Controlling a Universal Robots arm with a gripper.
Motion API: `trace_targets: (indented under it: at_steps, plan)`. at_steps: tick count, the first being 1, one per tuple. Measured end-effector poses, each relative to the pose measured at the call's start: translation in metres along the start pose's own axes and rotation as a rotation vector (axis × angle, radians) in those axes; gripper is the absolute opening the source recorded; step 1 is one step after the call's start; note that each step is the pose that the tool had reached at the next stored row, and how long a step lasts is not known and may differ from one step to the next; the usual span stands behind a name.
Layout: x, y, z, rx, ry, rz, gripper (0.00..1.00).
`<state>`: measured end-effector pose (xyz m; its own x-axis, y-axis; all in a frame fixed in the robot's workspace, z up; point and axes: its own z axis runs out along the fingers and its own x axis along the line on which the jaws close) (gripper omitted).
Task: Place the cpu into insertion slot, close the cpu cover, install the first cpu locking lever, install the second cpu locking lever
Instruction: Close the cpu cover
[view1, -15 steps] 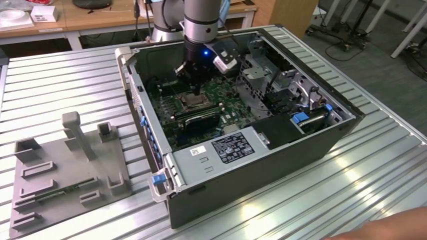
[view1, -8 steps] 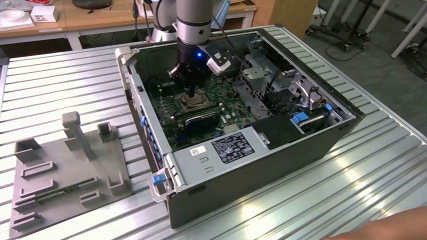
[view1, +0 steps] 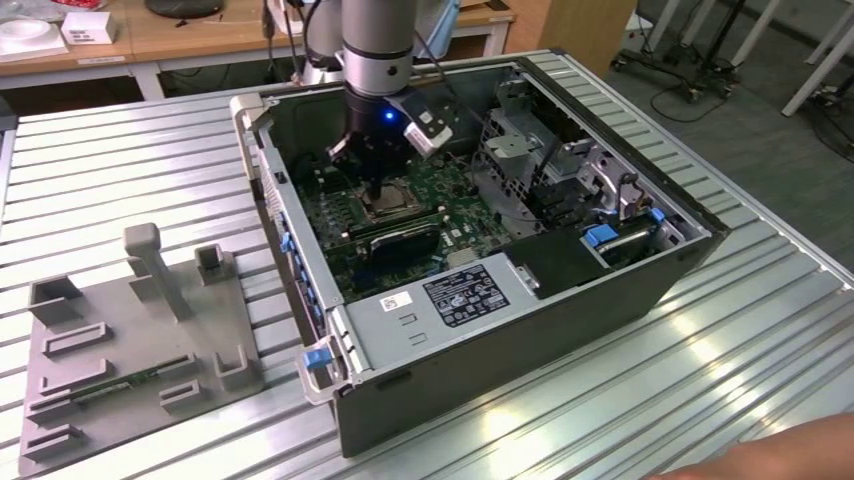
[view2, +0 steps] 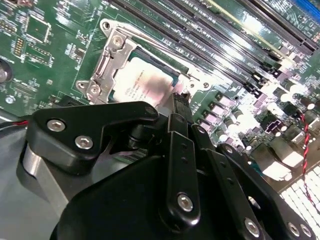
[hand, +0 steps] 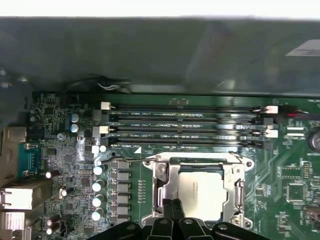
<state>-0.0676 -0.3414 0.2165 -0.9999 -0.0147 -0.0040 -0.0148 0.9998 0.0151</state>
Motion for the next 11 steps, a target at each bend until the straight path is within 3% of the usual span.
trace_targets:
  at_steps: [6,11]
  plan:
    - [0.0013,-0.0001,0.0047,0.0000,0.0001,-0.008,0.11]
    - [0.0024,0.0010,0.0051,0.0000,0.0001,-0.009,0.11]
